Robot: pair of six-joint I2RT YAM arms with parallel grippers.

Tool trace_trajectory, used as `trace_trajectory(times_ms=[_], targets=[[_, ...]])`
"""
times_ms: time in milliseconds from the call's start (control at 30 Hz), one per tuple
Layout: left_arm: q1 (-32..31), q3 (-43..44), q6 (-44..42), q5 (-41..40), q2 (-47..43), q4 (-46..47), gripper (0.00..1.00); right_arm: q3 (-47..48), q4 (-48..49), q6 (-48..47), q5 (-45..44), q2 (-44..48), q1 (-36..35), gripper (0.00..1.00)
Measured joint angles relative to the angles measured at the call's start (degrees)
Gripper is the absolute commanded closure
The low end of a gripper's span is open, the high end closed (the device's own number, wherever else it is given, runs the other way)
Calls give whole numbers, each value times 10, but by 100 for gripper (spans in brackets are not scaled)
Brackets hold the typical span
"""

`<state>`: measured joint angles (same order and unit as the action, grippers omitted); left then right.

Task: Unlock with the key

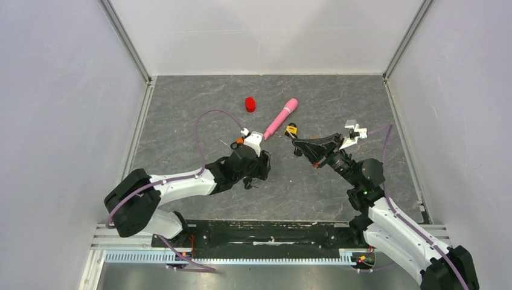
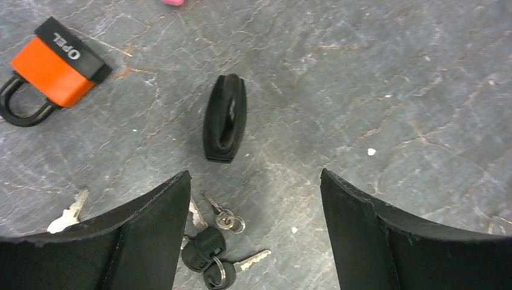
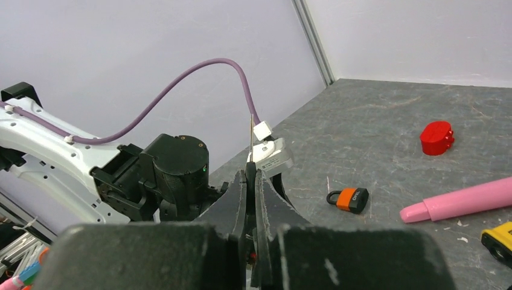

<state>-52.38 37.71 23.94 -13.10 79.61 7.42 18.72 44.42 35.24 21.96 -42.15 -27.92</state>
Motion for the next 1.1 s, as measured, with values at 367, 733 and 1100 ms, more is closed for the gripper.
trace_trajectory(times_ms=[367,733,1100], targets=[[2,74,-45,-54,107,-8,22,-10,-6,1,9,1,15,100],[14,89,-64,-53,178,18,48,-13,-5,4,24,2,24,100],[15,91,-79,-45,177,25,98,-12,-24,14,31,-3,27,100]])
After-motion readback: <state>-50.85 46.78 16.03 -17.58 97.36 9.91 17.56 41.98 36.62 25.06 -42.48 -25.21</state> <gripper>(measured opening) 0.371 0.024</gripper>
